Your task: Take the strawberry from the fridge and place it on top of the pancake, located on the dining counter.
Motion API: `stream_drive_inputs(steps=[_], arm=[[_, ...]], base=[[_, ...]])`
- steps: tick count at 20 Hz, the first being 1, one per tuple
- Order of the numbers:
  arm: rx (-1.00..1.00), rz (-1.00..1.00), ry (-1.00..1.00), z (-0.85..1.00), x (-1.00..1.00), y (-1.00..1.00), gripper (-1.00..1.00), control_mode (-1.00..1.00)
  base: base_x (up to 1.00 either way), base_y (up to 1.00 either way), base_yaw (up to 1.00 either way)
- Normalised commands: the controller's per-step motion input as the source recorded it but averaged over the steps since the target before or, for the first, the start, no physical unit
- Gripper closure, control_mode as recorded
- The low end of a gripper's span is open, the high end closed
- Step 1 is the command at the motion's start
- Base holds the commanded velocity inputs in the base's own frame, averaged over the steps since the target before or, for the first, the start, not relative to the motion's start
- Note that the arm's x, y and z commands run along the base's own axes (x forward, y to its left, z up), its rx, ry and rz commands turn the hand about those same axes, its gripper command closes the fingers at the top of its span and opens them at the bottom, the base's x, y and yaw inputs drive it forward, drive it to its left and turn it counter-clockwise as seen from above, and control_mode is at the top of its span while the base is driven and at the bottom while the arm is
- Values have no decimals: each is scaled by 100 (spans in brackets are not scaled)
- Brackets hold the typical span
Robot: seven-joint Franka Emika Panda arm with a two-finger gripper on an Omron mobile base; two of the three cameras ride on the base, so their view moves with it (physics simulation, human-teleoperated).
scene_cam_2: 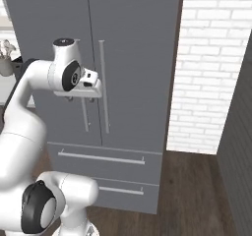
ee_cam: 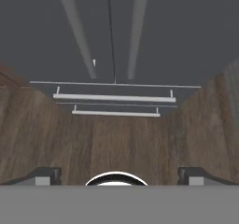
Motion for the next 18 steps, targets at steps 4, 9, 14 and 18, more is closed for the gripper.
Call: stream_drive_inputs(steps=[4,9,14,18], arm=[[0,0,-6,-8,17,0,-100,-100],[1,9,-22,-6,82,-3,-100,-100],[0,7,-16,0,88,-12,-100,-100],[2,0,-1,6,80,-11,-100,-100]], base=[[0,0,0],[0,0,0],[0,0,0],[0,0,0]])
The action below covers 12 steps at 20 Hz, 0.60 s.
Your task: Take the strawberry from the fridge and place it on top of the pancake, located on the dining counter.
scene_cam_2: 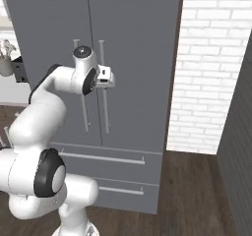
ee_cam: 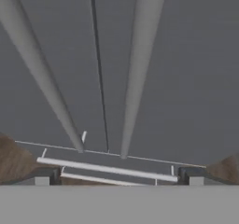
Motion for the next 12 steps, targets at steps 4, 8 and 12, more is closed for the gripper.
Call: stream_drive_inputs(steps=[4,8,12], arm=[[1,-3,0,1,64,-3,-100,-100],[0,-15,-5,-1,42,0,-100,-100],[0,-23,-13,-9,33,0,-100,-100]], base=[[0,0,0],[0,0,0],[0,0,0]])
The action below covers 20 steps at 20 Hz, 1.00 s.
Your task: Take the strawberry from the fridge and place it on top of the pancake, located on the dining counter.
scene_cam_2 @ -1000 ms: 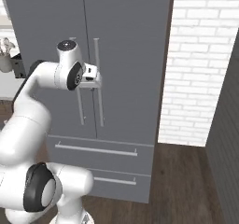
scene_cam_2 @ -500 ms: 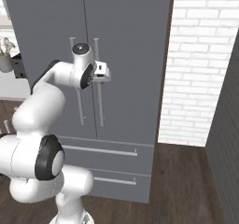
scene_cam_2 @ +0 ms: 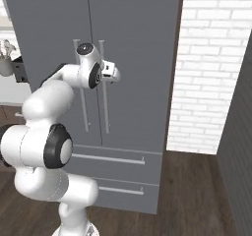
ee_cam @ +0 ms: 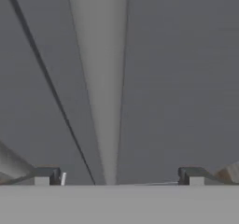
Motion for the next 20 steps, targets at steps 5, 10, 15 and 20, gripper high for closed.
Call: stream_drive_inputs(steps=[5,10,15,20], arm=[[1,-7,-14,-2,22,0,-100,-100],[1,5,-3,-4,30,0,-100,-100],[0,7,0,-2,45,0,-100,-100],[0,5,-5,-3,43,-2,-100,-100]], base=[[0,0,0],[0,0,0],[0,0,0],[0,0,0]])
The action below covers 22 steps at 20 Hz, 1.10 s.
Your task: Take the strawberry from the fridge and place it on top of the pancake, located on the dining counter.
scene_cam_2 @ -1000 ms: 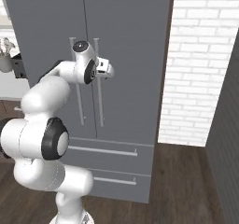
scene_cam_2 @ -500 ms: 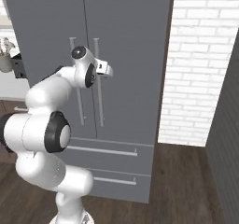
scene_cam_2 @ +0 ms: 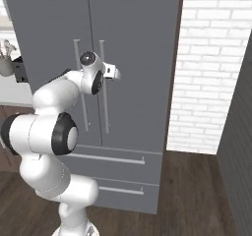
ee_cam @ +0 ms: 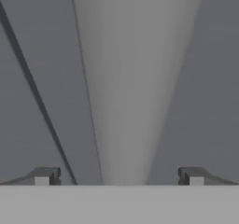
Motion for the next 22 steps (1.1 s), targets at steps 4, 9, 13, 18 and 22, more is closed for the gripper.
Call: stream_drive_inputs(steps=[4,9,13,18,22], arm=[[0,5,-11,-8,23,0,100,-100],[0,2,-3,-4,7,-3,100,-100],[0,0,1,0,-23,-25,100,-100],[3,-1,0,0,-66,-45,100,-100],[10,-7,3,0,-91,-71,100,-100]], base=[[0,0,0],[0,0,0],[0,0,0],[0,0,0],[0,0,0]])
